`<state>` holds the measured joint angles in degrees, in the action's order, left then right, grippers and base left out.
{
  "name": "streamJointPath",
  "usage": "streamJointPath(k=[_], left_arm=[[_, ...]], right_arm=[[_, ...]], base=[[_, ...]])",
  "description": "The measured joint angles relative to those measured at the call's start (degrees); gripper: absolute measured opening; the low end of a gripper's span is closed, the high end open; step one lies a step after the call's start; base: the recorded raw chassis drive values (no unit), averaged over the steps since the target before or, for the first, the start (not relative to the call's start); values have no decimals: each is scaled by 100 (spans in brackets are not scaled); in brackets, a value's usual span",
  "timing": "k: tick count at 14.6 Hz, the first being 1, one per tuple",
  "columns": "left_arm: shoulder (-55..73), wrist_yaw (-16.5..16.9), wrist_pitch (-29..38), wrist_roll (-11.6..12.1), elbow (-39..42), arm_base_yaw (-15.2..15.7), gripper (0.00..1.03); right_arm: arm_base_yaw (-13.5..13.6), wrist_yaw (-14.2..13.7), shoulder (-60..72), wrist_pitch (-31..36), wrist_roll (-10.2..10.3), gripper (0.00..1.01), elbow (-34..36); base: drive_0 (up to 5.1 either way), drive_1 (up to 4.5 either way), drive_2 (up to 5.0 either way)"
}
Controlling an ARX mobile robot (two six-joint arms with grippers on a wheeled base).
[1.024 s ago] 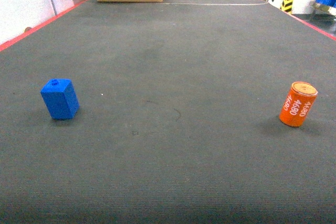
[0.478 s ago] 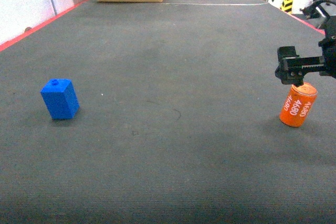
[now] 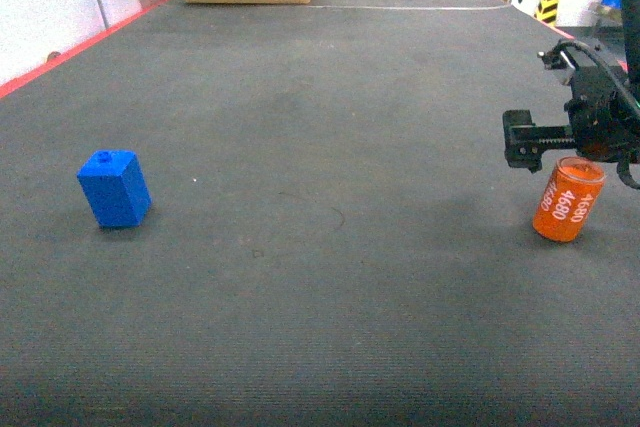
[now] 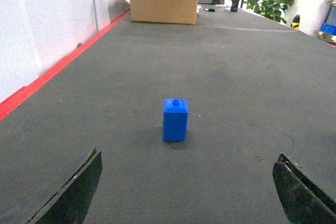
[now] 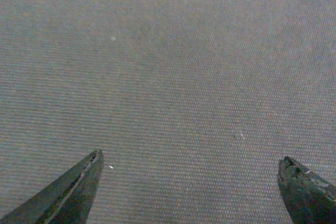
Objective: Sort blue parts and orange caps into right shelf containers
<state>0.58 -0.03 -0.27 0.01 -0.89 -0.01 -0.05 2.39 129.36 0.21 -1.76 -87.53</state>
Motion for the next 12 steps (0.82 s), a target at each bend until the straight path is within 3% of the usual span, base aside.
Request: streamJointPath(k=[1,5,7,12], left_arm=[[0,0,2,2,0,0,98],[0,2,-2,0,0,0,98],[0,0,0,0,0,0,98],[0,0,2,2,0,0,98]], right_arm=[[0,-26,90,-26,79,97,-26],[46,-77,-61,111,229,52,278],[90,-63,-190,208,264,35,501],[79,-44,-514,391,332,35,1010]], base=[[0,0,0],[0,0,0],[0,0,0],[0,0,0]])
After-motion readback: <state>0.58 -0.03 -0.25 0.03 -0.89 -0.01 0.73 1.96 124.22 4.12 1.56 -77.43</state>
